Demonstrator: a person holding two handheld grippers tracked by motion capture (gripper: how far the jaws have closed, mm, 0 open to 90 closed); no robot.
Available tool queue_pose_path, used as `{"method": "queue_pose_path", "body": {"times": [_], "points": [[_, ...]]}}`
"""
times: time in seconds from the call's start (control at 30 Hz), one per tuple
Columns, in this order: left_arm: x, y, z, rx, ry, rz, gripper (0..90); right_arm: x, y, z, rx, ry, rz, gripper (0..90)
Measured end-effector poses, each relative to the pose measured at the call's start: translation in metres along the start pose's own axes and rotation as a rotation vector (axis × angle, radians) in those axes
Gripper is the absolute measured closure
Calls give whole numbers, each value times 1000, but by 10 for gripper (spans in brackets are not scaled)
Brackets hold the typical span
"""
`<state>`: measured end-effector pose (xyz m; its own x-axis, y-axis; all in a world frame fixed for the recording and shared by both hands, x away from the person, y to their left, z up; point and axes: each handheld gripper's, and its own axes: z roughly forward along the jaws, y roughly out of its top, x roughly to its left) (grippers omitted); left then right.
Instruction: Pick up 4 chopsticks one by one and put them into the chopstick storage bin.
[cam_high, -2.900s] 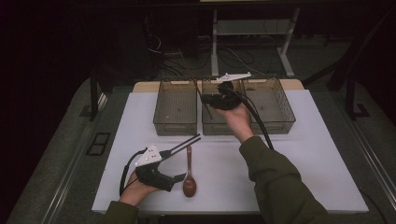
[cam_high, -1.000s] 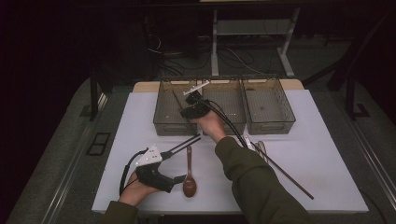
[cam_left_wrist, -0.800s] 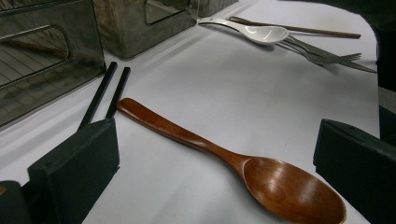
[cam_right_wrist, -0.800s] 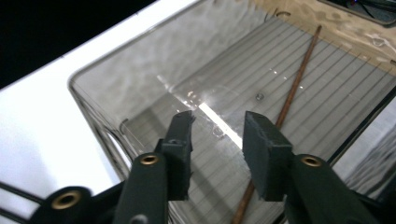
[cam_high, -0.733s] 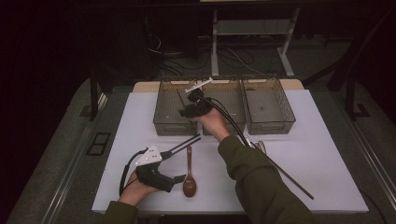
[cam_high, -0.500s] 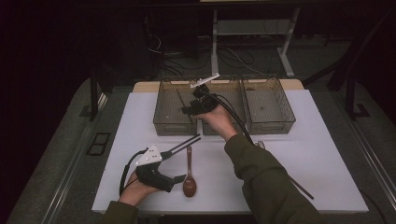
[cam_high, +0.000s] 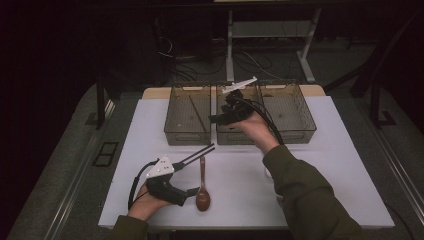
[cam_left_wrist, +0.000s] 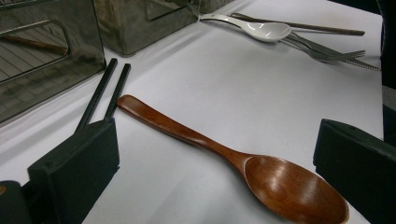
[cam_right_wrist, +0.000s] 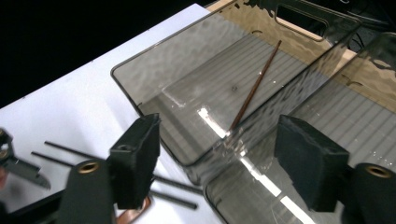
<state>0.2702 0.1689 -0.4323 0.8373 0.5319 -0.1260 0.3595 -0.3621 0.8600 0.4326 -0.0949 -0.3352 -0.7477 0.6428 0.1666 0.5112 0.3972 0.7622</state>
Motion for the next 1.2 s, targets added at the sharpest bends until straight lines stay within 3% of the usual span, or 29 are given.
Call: {"method": "queue_pose_path", "body": {"times": [0.23,0.53,1.2], "points": [[0,0,0,2,2,2,0,-6,-12,-20,17,-20,-24,216],[0,0,0,5,8,9,0,-15,-34,-49,19,-29,-39,228],[0,1,3,-7,13,16,0,-44,-101,-111,73,-69,-10,248]]}}
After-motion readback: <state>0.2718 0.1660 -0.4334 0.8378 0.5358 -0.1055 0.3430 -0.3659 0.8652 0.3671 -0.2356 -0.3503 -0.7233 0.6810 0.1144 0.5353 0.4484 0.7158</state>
